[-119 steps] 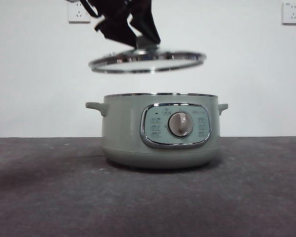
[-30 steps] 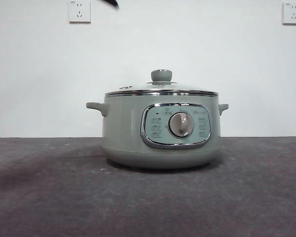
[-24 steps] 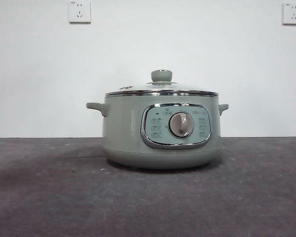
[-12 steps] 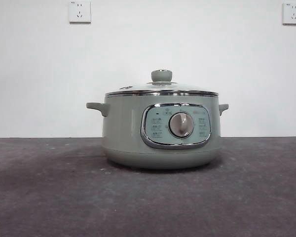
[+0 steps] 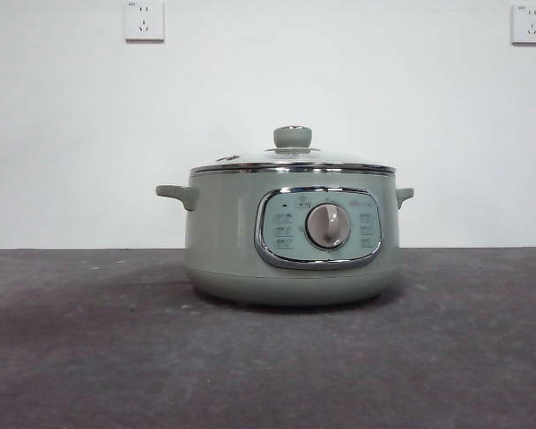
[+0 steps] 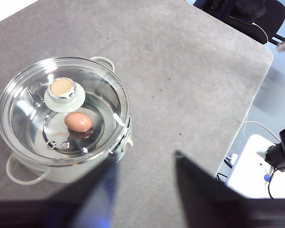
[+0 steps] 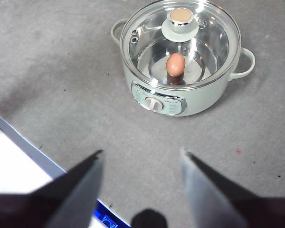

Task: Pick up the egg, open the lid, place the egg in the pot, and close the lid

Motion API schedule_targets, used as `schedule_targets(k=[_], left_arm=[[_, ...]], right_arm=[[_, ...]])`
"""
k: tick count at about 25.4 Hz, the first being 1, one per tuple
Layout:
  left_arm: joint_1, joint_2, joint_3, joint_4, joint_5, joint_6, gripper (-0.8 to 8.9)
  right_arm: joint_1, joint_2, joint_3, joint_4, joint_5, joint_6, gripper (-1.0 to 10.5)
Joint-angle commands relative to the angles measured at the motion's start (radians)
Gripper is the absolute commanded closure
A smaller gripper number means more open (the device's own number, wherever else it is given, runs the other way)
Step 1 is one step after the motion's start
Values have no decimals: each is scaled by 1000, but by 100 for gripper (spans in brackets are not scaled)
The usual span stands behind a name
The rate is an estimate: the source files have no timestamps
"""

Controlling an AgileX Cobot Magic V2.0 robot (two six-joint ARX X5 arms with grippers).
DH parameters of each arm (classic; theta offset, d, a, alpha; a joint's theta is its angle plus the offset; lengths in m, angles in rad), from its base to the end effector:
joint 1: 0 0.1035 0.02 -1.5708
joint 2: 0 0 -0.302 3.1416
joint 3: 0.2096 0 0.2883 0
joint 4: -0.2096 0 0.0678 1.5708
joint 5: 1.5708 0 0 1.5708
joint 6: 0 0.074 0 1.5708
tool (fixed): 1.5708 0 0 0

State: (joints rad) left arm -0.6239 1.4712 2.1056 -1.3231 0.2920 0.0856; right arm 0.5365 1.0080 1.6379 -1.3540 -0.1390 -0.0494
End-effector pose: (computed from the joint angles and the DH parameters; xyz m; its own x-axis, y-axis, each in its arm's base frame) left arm 0.2218 -0.1859 0.5313 0.4319 -0.6656 -0.6086 0.7813 0.6133 -0.1163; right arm 0.1298 0.0891 0.4800 0.5668 0.4983 -0.6561 -0.6228 0.7805 0.0547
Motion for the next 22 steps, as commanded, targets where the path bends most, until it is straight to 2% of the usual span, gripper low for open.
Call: schedule_targets(k=[1,3,22], left_arm=[[-5,1,-4,4,3,-3,818],[-4,1,-4,4,0,-3,817],[0,2,-4,27,-5,-6,816]], right_arm=[[0,-2,-7,-24,5,-3,952],[0,-2,-6,-24,16,21,947],[0,59,-6,-24,17,20,947]])
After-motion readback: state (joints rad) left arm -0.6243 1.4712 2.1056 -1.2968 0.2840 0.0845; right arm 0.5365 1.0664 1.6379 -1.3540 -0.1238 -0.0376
